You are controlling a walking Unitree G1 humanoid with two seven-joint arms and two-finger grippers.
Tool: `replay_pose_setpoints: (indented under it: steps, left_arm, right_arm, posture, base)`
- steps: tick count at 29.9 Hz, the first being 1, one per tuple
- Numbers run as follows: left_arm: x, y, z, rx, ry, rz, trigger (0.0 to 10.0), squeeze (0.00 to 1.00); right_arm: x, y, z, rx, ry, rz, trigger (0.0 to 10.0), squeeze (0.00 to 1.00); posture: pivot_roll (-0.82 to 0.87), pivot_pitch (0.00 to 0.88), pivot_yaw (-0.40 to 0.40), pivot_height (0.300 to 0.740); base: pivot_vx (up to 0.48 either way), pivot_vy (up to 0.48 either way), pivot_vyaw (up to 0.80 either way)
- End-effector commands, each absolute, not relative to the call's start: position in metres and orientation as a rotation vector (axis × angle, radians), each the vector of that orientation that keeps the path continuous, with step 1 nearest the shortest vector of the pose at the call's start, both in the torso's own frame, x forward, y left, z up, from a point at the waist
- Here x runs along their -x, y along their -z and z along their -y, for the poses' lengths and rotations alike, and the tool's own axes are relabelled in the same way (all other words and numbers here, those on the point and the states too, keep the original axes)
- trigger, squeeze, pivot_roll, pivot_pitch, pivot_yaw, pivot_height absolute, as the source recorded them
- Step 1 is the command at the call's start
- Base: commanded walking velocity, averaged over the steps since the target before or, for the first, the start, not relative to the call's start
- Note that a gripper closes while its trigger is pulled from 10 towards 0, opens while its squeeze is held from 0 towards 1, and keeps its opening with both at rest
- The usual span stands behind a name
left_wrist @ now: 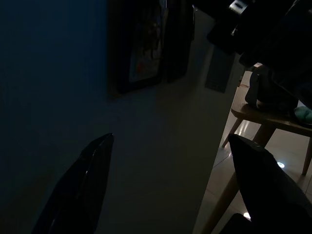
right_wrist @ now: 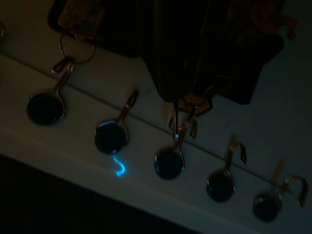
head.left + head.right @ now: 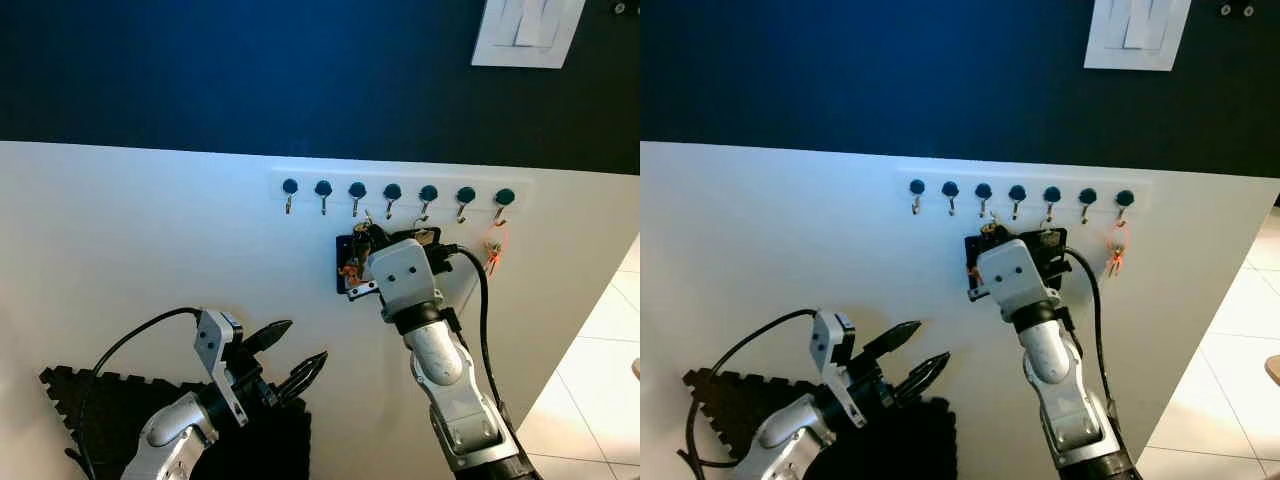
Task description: Hang keys on a hook
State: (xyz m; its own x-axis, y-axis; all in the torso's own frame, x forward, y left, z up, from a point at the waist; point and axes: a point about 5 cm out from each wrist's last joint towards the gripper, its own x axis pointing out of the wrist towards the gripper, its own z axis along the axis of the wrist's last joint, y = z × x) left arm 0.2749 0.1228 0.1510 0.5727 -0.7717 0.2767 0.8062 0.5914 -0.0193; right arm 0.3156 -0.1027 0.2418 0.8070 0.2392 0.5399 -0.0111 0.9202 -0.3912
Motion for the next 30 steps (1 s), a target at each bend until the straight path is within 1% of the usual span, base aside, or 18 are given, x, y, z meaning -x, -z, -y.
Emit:
replay_pose_setpoints:
  steps: [1, 15, 22, 30]
  left_arm:
    - [-0.274, -0.149, -0.124, 0.115, 0.94, 0.232, 10.0, 0.0]
    - [-0.274, -0.148, -0.124, 0.109, 0.945, 0.227, 10.0, 0.0]
    - [-0.274, -0.146, -0.124, 0.106, 0.949, 0.219, 10.0, 0.0]
    - [-0.273, -0.145, -0.124, 0.106, 0.952, 0.214, 10.0, 0.0]
  right_arm:
    - [-0.311, -0.251, 0.096, 0.371, -0.164, 0.675, 10.0, 0.0]
    - [-0.322, -0.255, 0.099, 0.349, -0.119, 0.63, 10.0, 0.0]
    - [-0.331, -0.245, 0.109, 0.346, -0.083, 0.527, 10.0, 0.0]
    - [-0.334, -0.232, 0.107, 0.343, -0.113, 0.441, 10.0, 0.0]
  posture:
    - [0.05, 0.019, -0.001, 0.74]
    - [0.05, 0.018, -0.002, 0.74]
    - [0.05, 0.018, -0.002, 0.74]
    - [0.05, 0.019, -0.002, 0.74]
  base:
    - [0.0, 0.0, 0.0]
    - [0.0, 0.0, 0.0]
    - [0.0, 0.0, 0.0]
    - [0.0, 0.0, 0.0]
